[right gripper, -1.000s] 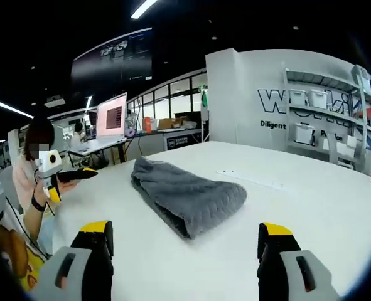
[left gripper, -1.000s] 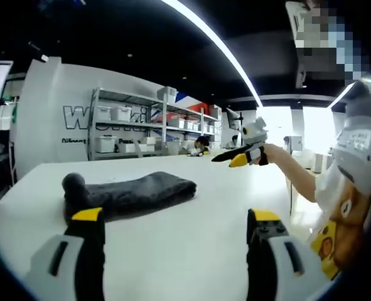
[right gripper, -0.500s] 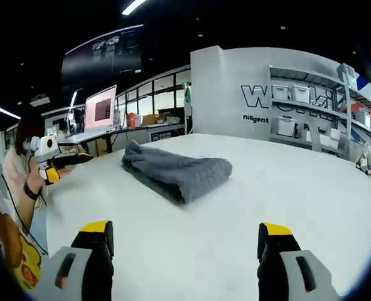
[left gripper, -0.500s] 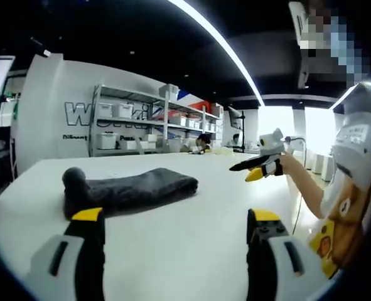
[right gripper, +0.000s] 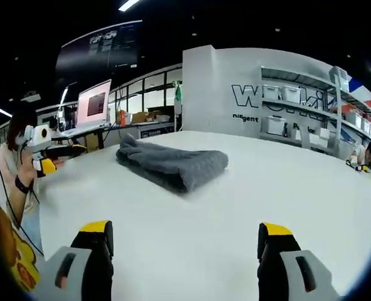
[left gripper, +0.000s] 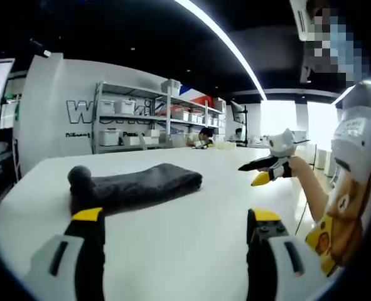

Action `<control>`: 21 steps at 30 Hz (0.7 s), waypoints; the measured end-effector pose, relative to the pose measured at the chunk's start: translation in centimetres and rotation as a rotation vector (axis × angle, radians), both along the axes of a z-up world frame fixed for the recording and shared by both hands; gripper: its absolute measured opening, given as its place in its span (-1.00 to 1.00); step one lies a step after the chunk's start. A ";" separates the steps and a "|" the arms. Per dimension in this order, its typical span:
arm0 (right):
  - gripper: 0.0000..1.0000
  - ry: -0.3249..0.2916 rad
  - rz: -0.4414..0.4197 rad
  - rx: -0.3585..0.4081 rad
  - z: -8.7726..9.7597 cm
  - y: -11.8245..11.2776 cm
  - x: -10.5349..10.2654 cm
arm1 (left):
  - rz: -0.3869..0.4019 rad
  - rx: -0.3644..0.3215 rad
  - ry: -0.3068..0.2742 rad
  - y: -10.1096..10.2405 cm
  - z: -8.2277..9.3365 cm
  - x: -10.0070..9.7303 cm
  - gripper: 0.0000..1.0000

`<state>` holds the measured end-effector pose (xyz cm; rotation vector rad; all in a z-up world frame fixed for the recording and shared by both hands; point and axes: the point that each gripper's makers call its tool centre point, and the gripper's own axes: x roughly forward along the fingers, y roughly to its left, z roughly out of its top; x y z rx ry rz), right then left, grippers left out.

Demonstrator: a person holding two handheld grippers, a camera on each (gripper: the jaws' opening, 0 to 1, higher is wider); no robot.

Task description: Fold the towel on the table until its edges align and the towel forms a compact rectangular stack.

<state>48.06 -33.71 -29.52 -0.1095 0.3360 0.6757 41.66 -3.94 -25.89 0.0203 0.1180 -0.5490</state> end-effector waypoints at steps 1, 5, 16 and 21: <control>0.99 -0.001 -0.013 0.010 0.2 -0.1 0.0 | 0.000 0.006 0.003 0.1 0.0 0.0 0.97; 0.99 -0.011 -0.051 -0.012 0.4 -0.3 -0.2 | -0.009 0.043 0.026 0.6 0.0 -0.1 0.97; 0.99 -0.022 -0.056 -0.032 0.1 0.7 -1.1 | -0.029 0.181 0.065 2.7 1.5 0.3 0.99; 0.99 -0.022 -0.061 -0.040 -0.1 0.8 -1.3 | -0.056 0.293 0.098 3.3 2.0 1.5 0.96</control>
